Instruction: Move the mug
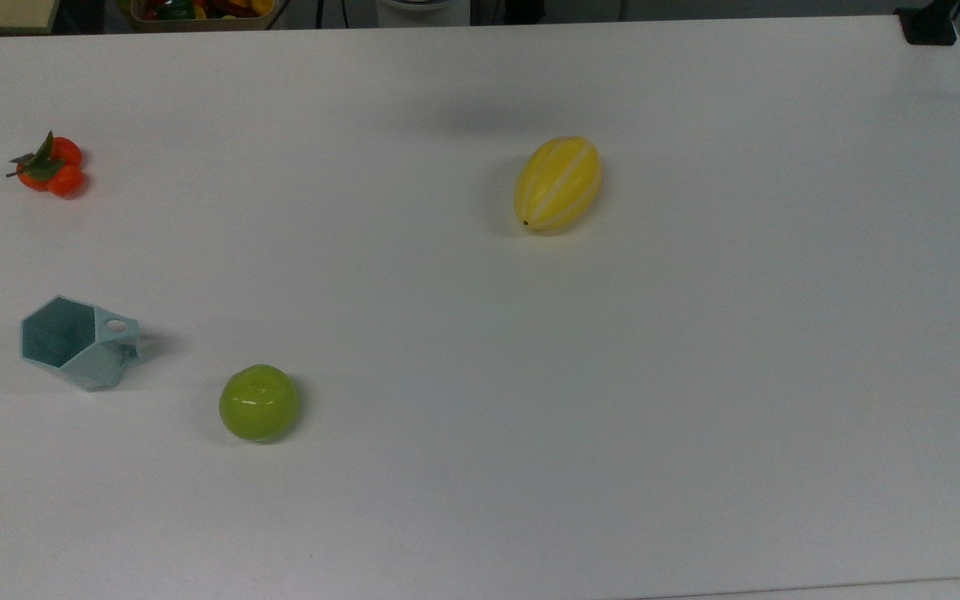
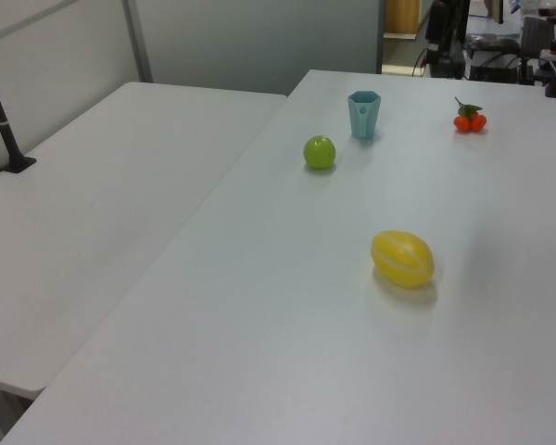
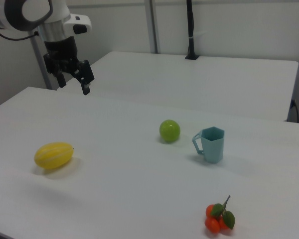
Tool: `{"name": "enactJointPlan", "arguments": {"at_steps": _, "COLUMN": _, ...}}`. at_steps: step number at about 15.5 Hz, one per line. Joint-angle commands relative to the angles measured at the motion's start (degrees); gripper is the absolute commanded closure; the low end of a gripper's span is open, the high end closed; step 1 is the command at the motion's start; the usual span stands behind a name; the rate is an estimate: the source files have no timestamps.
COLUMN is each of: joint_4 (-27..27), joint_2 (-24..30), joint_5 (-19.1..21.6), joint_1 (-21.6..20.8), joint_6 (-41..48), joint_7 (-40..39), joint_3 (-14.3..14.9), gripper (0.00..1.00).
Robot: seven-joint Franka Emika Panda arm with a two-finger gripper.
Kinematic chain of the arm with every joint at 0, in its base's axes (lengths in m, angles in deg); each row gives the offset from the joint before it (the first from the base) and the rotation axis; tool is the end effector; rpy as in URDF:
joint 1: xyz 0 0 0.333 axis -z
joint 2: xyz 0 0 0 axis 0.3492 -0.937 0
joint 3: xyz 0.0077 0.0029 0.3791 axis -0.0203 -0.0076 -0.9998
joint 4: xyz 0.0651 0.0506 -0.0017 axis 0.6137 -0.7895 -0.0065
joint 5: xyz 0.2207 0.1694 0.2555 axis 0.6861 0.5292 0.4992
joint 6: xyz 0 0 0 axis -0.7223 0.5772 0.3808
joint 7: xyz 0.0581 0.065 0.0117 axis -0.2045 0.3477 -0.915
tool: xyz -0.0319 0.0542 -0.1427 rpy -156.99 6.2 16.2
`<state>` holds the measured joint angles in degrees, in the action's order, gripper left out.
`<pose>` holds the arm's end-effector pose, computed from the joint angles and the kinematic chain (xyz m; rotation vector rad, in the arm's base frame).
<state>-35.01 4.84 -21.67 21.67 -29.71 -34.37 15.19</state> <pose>0.5286 0.0201 0.6500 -3.0709 -0.0104 -0.1336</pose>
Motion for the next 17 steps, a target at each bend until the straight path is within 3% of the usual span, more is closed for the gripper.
{"name": "enactJointPlan", "arguments": {"at_steps": 1, "joint_4": -1.58, "joint_2": 0.37, "joint_5": 0.78, "joint_1": -0.35, "joint_6": -1.98, "joint_7": 1.31, "joint_3": 0.30, "gripper": 0.00}}
{"name": "enactJointPlan", "arguments": {"at_steps": 6, "joint_4": -1.58, "joint_2": -1.30, "joint_5": -0.27, "joint_1": 0.27, "joint_6": -6.37, "joint_7": 12.29, "joint_3": 0.73, "gripper": 0.00}}
{"name": "enactJointPlan", "arguments": {"at_steps": 11, "joint_4": -1.58, "joint_2": -4.29, "joint_5": -2.47, "joint_1": 1.76, "joint_6": -14.54, "joint_7": 31.70, "joint_3": 1.17, "gripper": 0.00}}
{"name": "enactJointPlan", "arguments": {"at_steps": 17, "joint_4": -1.58, "joint_2": -8.60, "joint_5": -3.09, "joint_1": 2.03, "joint_6": -25.17, "joint_7": 51.15, "joint_3": 5.56, "gripper": 0.00}}
